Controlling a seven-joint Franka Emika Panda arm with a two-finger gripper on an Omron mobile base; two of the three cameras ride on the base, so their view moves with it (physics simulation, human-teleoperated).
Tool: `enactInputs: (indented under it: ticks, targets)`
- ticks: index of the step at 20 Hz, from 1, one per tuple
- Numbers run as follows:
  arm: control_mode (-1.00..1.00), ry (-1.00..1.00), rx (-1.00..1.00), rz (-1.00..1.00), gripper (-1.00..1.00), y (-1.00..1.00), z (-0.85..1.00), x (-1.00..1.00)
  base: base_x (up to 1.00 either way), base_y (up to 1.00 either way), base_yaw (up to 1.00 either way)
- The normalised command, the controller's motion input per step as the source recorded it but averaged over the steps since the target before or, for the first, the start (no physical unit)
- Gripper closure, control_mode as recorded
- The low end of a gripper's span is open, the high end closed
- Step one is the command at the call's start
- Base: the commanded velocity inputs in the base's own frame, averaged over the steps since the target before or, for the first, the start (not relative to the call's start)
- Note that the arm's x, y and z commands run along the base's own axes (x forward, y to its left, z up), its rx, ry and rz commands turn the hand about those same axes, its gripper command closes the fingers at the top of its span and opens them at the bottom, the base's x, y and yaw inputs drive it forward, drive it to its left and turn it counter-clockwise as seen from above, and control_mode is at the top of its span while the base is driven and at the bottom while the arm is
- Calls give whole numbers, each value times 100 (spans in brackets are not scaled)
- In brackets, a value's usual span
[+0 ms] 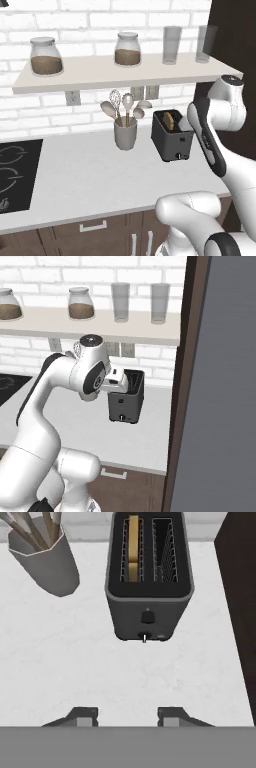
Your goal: Start the toaster. Once the lever pops up, take the bread to the plate on the dining counter.
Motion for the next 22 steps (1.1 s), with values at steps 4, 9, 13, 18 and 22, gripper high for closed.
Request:
enactInputs:
  ticks: [4, 9, 13, 18, 22]
  targets:
    - [-100, -4, 1, 0, 100, -38, -46, 26, 0, 0, 0]
    - [-100, -1, 4, 1, 100, -18, -41, 46, 0, 0, 0]
    - [-100, 0, 4, 1, 100, -1, -29, 57, 0, 0, 0]
    - [-100, -1, 4, 0, 100, 0, -21, 47, 0, 0, 0]
    - [-100, 0, 1, 0, 100, 0, -12, 46, 0, 0, 0]
